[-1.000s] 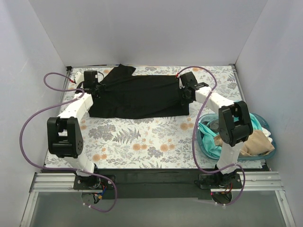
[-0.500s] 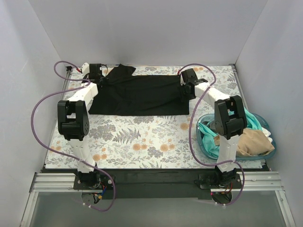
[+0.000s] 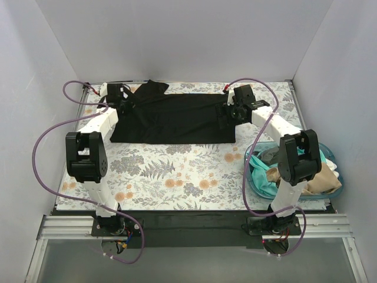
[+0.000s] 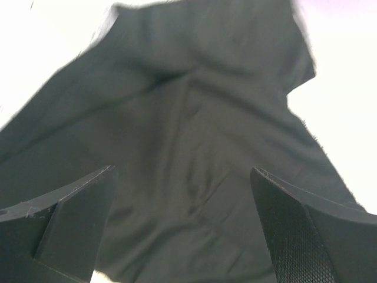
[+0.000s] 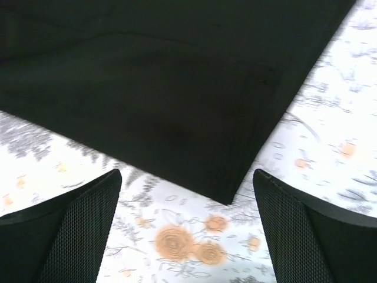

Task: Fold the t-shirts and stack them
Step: Fold the tshirt

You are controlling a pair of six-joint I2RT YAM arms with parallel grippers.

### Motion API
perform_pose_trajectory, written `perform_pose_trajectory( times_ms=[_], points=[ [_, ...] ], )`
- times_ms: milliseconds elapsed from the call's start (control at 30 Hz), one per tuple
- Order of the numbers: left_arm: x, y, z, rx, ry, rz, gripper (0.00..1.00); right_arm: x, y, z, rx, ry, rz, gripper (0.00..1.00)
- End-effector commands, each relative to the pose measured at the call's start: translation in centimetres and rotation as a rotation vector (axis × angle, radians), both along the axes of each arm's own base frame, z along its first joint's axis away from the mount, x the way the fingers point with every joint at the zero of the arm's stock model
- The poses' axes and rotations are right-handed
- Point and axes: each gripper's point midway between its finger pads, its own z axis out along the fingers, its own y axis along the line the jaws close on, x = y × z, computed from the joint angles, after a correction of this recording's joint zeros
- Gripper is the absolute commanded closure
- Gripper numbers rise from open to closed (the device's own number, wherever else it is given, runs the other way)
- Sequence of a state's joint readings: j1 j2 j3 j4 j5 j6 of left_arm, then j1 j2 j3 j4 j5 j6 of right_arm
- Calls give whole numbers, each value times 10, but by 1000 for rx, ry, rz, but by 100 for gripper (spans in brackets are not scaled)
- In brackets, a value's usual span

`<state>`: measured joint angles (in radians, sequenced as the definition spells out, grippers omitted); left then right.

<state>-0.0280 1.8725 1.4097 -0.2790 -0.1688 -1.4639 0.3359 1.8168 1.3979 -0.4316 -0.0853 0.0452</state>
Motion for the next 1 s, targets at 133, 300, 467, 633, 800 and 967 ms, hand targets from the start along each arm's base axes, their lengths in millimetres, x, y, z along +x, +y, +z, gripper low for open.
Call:
perform_pose_trajectory(
  times_ms=[133,300,467,633,800,967],
  points=[
    [-41,-2,-42,-32,109,-4,4,3,40,-17,143,57,117,2],
    [-50,-8,-71,-55,182,-29,4,10,40,-56,113,120,103,2],
    [-72,-9,-97,-63,262,-22,4,-7,34,-69,87,137,77,2],
    [-127,-1,-120,-46,378,27,4,-45,16,-88,52,199,26,2],
    [-185,-2,-124,-89,416,86,4,-81,17,-84,68,206,34,2],
    [-259,-5,-129,-169,426,169,4,-126,12,-84,51,230,15,2]
  ],
)
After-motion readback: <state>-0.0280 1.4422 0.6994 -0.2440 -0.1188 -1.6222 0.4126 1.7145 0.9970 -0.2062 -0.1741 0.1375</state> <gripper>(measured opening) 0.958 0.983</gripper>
